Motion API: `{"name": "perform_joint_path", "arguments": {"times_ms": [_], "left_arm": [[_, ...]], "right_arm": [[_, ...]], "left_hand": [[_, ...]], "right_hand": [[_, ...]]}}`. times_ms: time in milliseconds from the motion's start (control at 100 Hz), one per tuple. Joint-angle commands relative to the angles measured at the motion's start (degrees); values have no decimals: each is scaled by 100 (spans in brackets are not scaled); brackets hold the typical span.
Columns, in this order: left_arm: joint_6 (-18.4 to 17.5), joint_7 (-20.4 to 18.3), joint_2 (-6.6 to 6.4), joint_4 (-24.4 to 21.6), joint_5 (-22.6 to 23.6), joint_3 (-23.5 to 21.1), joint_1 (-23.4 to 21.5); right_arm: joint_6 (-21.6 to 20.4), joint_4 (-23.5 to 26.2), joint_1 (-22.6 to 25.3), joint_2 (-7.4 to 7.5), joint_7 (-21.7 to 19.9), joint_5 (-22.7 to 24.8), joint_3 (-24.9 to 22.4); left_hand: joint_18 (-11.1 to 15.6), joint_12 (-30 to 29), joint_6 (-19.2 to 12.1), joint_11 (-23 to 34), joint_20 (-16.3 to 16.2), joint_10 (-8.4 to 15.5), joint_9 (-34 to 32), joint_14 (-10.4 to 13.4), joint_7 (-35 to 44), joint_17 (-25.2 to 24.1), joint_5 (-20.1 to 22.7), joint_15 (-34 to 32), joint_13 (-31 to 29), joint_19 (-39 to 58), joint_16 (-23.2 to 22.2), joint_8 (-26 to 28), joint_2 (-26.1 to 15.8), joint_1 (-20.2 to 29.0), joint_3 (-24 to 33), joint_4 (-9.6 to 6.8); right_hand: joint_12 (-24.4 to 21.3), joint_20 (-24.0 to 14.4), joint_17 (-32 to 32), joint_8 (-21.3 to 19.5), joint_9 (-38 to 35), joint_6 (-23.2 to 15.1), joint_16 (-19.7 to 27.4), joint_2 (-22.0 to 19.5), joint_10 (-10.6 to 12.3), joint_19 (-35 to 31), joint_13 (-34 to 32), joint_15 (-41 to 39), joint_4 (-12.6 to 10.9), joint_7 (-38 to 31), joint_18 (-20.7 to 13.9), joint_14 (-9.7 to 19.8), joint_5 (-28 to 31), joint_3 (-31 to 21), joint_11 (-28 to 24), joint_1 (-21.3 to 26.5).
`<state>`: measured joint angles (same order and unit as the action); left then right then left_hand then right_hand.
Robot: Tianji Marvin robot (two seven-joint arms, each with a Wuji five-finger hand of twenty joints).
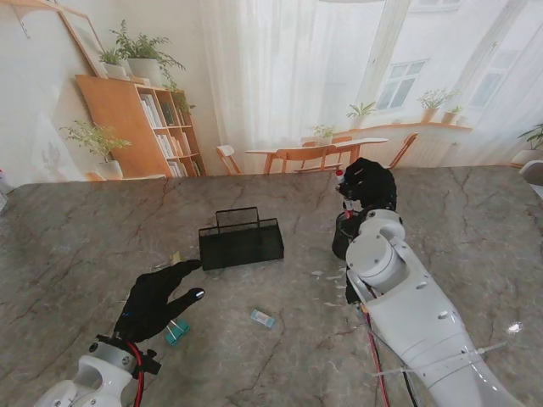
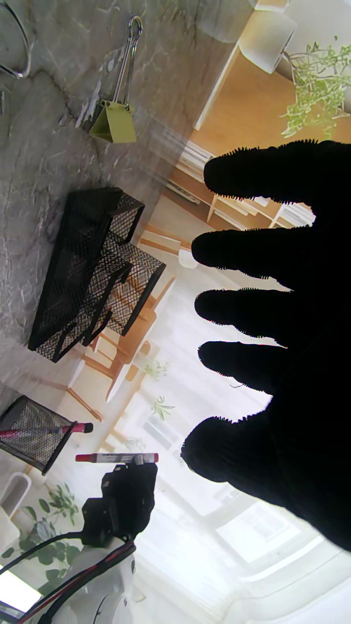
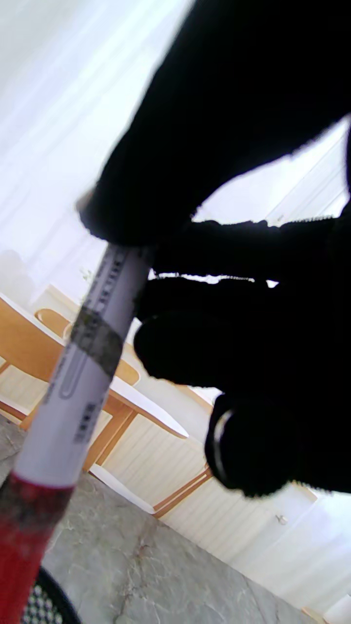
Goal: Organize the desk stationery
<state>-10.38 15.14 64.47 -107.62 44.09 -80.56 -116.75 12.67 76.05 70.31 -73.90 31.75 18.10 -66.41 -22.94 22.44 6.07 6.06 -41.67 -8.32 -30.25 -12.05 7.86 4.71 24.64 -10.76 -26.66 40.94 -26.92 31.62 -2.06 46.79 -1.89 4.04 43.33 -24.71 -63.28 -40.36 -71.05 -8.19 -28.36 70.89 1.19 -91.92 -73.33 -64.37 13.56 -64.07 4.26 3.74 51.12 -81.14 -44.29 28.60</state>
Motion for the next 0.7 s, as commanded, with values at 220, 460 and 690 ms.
{"name": "perform_joint_path", "arguments": {"times_ms": [220, 460, 690], "left_arm": [[83, -118, -15, 52, -14, 67, 48], [118, -148, -19, 59, -21, 86, 68], [119, -167, -21, 71, -38, 99, 85]], "right_arm": [[137, -807, -576, -197, 16, -294, 167], [159, -1326, -719, -264, 5, -436, 283], [172, -1578, -738, -294, 11, -479, 340]], "left_hand": [[7, 49, -37, 6, -78, 39, -11, 23, 48, -18, 40, -89, -52, 95, -45, 64, -402, 173, -80, -107], [12, 48, -38, 6, -75, 42, -13, 14, 50, -22, 43, -89, -50, 89, -45, 64, -399, 180, -78, -107], [9, 48, -41, 5, -76, 45, -13, 24, 50, -21, 42, -92, -56, 88, -45, 64, -401, 178, -76, -108]], "right_hand": [[220, -18, -103, -304, -215, -712, -73, -398, -143, -42, -194, 36, -298, -747, -239, 276, 213, -806, -230, 615], [218, -19, -102, -301, -225, -714, -93, -369, -157, -42, -194, 23, -288, -739, -191, 250, 229, -820, -239, 633], [214, -13, -100, -308, -223, -698, -94, -358, -173, -41, -191, 22, -270, -739, -156, 228, 243, -825, -241, 631]]}}
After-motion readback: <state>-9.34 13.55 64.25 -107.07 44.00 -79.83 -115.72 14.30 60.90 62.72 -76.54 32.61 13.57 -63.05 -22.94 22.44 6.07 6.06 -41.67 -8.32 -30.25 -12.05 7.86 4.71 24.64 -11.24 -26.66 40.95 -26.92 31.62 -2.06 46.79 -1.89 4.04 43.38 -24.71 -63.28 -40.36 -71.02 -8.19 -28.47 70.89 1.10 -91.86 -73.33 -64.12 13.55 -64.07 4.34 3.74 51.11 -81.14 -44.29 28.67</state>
